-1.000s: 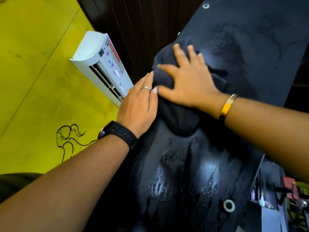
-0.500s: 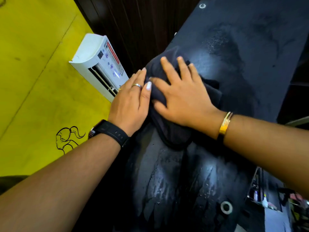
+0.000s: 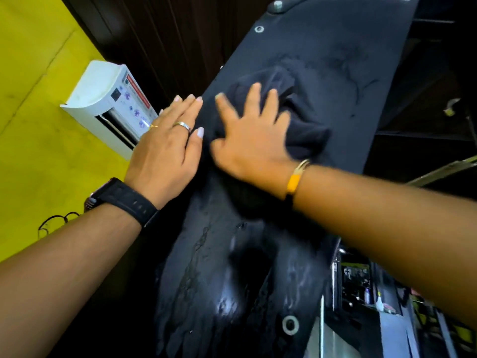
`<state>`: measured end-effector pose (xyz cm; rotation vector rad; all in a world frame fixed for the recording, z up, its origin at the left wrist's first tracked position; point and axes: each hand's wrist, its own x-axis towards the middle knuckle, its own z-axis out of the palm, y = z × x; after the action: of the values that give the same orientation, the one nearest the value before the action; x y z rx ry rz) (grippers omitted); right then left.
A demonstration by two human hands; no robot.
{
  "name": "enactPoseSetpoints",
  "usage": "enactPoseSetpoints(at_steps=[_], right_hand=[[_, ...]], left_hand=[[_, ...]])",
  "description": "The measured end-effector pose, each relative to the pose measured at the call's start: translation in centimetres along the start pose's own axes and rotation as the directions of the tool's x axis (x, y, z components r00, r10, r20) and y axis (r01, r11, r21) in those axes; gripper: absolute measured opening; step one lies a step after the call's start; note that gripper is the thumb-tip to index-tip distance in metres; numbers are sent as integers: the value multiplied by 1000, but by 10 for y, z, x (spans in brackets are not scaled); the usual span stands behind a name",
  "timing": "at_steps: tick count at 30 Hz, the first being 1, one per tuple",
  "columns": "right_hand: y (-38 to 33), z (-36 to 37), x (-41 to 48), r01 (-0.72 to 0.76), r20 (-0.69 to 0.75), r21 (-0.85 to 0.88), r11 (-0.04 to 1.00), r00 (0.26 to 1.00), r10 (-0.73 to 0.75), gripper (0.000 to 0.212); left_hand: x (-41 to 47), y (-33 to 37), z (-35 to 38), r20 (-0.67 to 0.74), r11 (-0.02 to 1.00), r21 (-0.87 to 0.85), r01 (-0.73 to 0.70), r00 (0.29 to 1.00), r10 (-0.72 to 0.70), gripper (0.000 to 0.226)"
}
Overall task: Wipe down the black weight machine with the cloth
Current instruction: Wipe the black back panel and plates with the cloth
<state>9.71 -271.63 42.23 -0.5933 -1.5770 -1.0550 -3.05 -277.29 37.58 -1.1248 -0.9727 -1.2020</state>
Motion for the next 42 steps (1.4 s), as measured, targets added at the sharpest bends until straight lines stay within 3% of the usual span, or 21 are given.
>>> enactPoseSetpoints(at_steps=[4,9,12,15,17,19,22,25,27,30,34,36,38,40,42], right_hand=[[8,12,-28,189,-87,13,982,978,-188,80],[74,2,-7,212,-115,-118,970,967,-226,82],[129,-7,12,61,-150,-154,986,985,-84,78],[169,-15,33,-189,-178,-139,972,970,163,69],[170,-16,41,-343,-175,-82,936,929,325,71],[148,-12,40,-377,-136,-65,924,921,366,83],[106,-3,25,-140,-92,-102,985,987,131,101],[99,0,26,156,-72,-124,980,984,-166,93],[116,-4,43,183,-63,-118,976,979,-191,89],[132,-8,70,89,-74,-79,993,993,-95,85],[110,-4,90,31,-68,-28,999,997,-33,69],[87,-1,91,119,-52,-18,993,991,-120,79],[64,5,91,305,-14,-26,952,952,-305,85],[61,3,99,445,48,22,895,894,-445,78],[79,-4,110,469,52,101,878,878,-475,69]], left_hand=[[21,13,12,41,996,-66,56,998,-53,58],[37,36,32,107,991,-127,37,994,-23,62],[31,37,41,193,999,-29,19,981,-13,64],[25,31,49,233,997,78,-21,972,2,54],[26,31,48,222,995,93,-32,975,10,54],[26,30,48,226,995,98,-27,974,5,55],[25,30,47,225,993,117,19,973,-45,60],[25,31,46,231,984,165,72,967,-109,64],[25,33,46,245,981,179,73,962,-117,65],[24,32,45,247,981,184,64,963,-109,65],[23,31,44,234,981,182,68,966,-111,69],[23,32,45,224,978,188,88,966,-130,72],[22,31,45,216,972,194,132,961,-174,77],[22,32,44,220,968,185,167,953,-207,81],[22,34,43,227,967,184,175,950,-215,82]])
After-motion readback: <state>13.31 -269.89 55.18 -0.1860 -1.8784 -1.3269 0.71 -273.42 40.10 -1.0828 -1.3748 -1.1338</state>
